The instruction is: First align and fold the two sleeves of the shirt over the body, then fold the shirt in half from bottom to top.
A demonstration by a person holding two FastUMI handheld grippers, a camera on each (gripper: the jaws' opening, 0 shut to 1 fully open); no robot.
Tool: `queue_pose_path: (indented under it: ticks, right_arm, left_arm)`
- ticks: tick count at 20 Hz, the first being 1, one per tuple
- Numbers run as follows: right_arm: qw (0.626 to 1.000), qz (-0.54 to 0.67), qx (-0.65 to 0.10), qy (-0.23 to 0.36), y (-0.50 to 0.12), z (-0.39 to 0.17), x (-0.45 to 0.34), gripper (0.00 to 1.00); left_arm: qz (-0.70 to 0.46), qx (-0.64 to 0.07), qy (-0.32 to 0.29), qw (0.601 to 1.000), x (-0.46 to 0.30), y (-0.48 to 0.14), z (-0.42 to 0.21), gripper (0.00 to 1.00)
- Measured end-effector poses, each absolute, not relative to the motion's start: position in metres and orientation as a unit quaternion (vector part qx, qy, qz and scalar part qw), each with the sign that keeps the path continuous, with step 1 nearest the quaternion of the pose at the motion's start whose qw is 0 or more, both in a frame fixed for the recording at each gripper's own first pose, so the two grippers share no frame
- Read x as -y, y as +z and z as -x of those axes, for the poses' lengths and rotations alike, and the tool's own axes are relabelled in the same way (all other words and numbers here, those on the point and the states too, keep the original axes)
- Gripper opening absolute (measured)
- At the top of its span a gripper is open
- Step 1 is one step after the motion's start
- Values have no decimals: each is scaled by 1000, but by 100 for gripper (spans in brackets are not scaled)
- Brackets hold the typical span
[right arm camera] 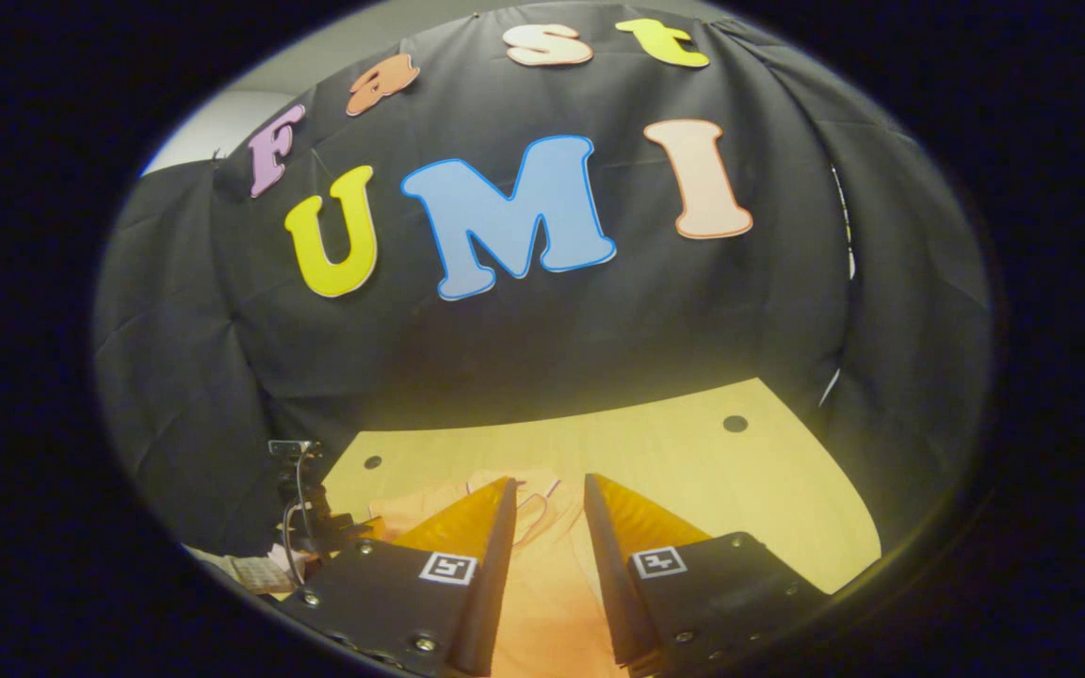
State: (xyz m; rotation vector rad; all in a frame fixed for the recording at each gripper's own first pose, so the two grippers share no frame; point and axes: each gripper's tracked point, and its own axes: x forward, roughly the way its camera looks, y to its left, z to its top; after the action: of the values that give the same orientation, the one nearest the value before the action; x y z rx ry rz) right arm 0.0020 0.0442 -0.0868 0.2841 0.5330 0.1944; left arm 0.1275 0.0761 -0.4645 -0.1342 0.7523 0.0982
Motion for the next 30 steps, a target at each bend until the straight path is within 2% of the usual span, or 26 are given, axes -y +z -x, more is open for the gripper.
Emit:
queue_pose_path:
  ticks: [3, 4, 5, 7, 8, 9, 10, 11, 12, 13, 14, 15, 16, 17, 18, 19, 20, 23, 24, 25, 26, 27, 28, 30]
  right_arm:
    - [949, -146, -267, 81, -87, 6, -36, 46]
    - [949, -147, -268, 77, -88, 7, -34, 37]
    - [949, -146, -269, 74, -89, 9, -32, 46]
    - [949, -144, -271, 70, -88, 11, -28, 46]
    - [949, -143, -272, 69, -87, 11, -26, 45]
    - [949, -142, -273, 69, -88, 13, -26, 46]
    - [949, -140, -274, 68, -89, 12, -25, 46]
    - [949, -139, -275, 67, -91, 12, -24, 46]
    - [949, -139, -275, 66, -90, 11, -22, 37]
    - [949, -139, -276, 65, -91, 11, -21, 37]
    - [949, -139, -276, 65, -92, 10, -21, 37]
    - [948, -139, -277, 64, -92, 11, -19, 45]
    - [948, -139, -279, 64, -92, 11, -18, 45]
    - [948, -138, -279, 64, -92, 12, -17, 37]
    - [948, -138, -280, 65, -93, 11, -16, 37]
    - [948, -137, -281, 65, -95, 12, -16, 37]
    - [947, -136, -283, 64, -95, 13, -14, 45]
    - [947, -138, -285, 61, -99, 15, -11, 46]
    - [946, -139, -286, 60, -100, 16, -9, 46]
    - [946, -139, -287, 58, -101, 17, -7, 46]
    - [946, -140, -288, 57, -102, 18, -6, 46]
    - [945, -141, -289, 56, -102, 19, -6, 46]
    - [945, -141, -290, 56, -103, 20, -4, 46]
    - [945, -140, -291, 55, -103, 22, -2, 46]
  left_arm:
    - [60, -377, 53, 923, -79, -481, -129, 100]
    - [58, -379, 57, 922, -80, -485, -130, 100]
    - [57, -378, 62, 922, -81, -489, -131, 97]
    - [59, -389, 69, 917, -81, -499, -129, 97]
    - [62, -393, 71, 915, -80, -503, -127, 100]
    - [66, -396, 72, 913, -78, -506, -127, 97]
    - [68, -397, 74, 912, -76, -509, -125, 100]
    - [72, -401, 76, 910, -74, -513, -123, 96]
    - [76, -407, 77, 907, -72, -517, -120, 100]
    - [83, -409, 80, 905, -70, -518, -115, 100]
    - [92, -404, 85, 906, -71, -521, -120, 96]
    - [94, -399, 90, 908, -71, -520, -118, 97]
    - [93, -398, 94, 908, -72, -522, -119, 97]
    - [91, -393, 95, 910, -72, -520, -119, 100]
    - [92, -394, 96, 909, -71, -520, -121, 96]
    - [91, -392, 97, 910, -71, -519, -120, 100]
    - [93, -391, 94, 911, -70, -519, -122, 93]
    - [93, -389, 79, 913, -63, -521, -128, 69]
    - [97, -387, 72, 914, -59, -519, -130, 46]
    - [101, -389, 75, 912, -57, -519, -130, 36]
    - [103, -394, 78, 910, -57, -519, -131, 16]
    - [104, -397, 78, 908, -58, -520, -132, 16]
    - [103, -406, 79, 904, -58, -519, -132, 10]
    - [93, -418, 76, 901, -56, -519, -132, 8]
